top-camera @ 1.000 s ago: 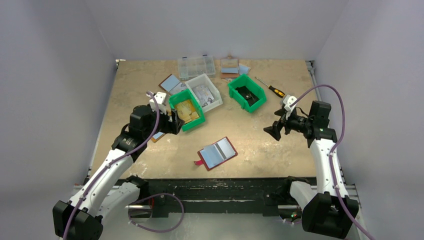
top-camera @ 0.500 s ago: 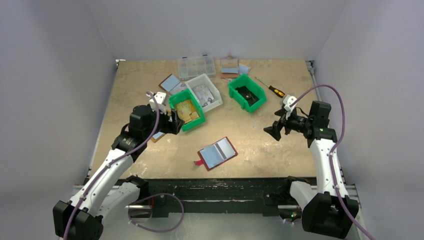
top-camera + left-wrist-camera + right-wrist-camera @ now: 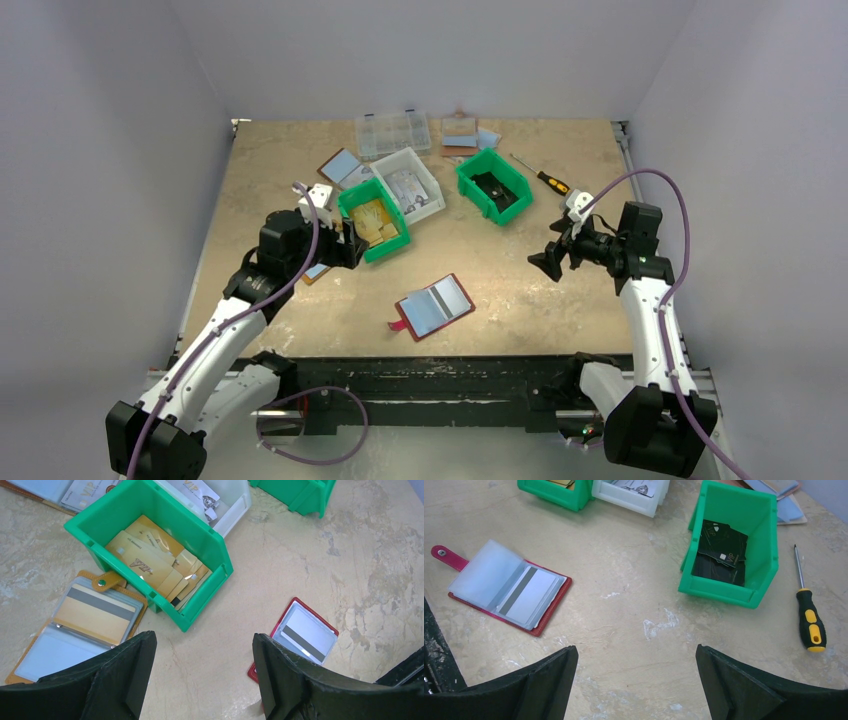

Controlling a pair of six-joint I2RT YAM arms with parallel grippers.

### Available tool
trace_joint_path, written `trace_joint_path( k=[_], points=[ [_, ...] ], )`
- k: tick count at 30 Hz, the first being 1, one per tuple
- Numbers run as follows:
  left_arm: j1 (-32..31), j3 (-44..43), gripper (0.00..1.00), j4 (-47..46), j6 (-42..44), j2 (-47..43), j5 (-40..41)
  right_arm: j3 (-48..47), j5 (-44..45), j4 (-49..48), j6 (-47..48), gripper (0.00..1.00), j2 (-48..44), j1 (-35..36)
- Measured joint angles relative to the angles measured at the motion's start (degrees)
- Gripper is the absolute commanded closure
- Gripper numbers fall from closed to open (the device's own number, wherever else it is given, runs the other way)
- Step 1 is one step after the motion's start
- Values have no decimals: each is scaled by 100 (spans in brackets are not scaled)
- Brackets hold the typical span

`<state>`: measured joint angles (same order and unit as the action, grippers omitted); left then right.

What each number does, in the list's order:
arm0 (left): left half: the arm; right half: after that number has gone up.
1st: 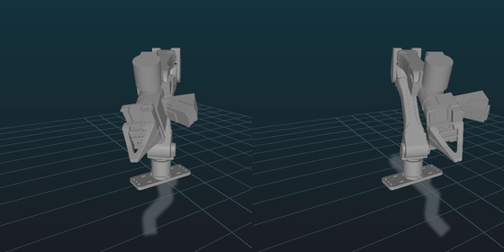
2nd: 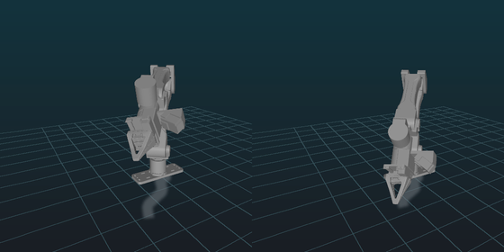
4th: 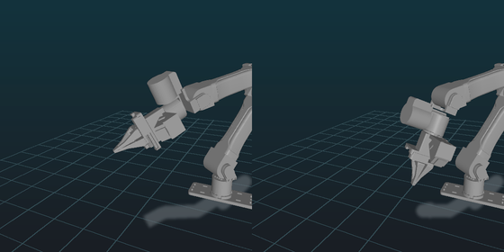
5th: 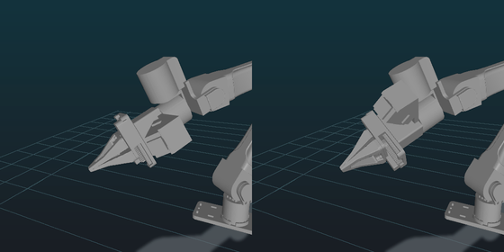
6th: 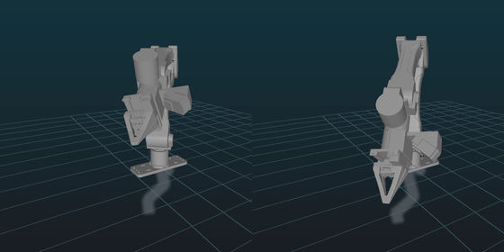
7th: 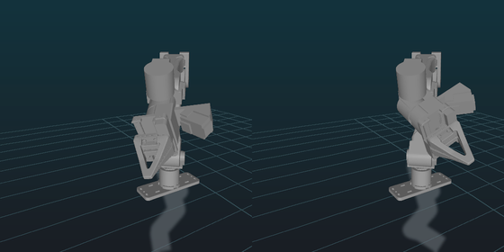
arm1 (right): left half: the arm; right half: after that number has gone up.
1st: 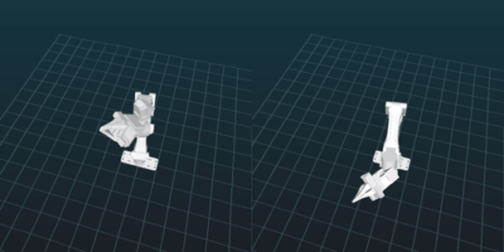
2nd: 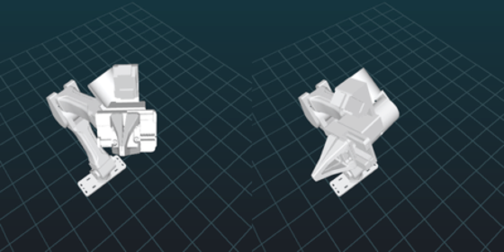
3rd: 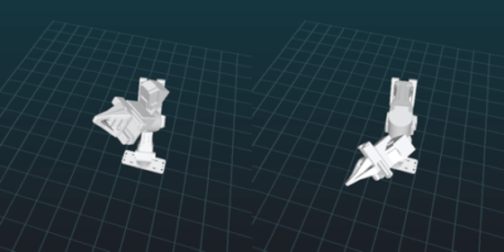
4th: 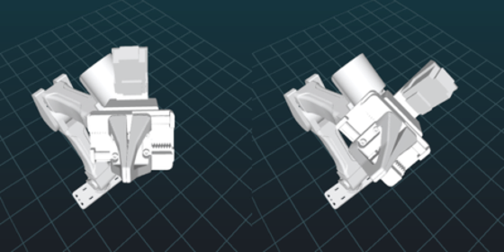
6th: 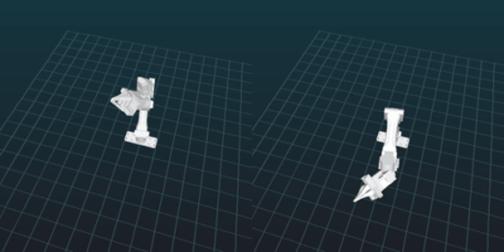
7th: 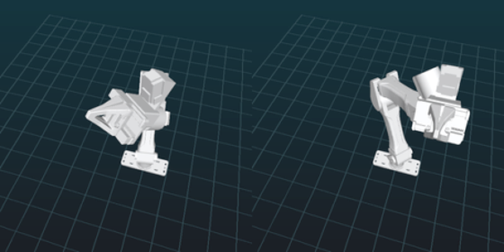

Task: Take the credit cards out of the card holder
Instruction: Reset both arms

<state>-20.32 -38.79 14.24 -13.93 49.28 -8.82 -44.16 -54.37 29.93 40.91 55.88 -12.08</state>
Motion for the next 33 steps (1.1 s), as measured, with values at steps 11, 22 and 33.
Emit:
trace_joint_path(
  k=[11,22,33],
  points=[
    [4,2,25,0,-2,0,-46,0,96,0,-22,1,70,0],
    [7,0,25,0,-4,0,-66,0,96,0,-44,1,85,0],
    [7,0,25,0,-4,0,-90,0,96,0,-46,1,107,0]
  ],
)
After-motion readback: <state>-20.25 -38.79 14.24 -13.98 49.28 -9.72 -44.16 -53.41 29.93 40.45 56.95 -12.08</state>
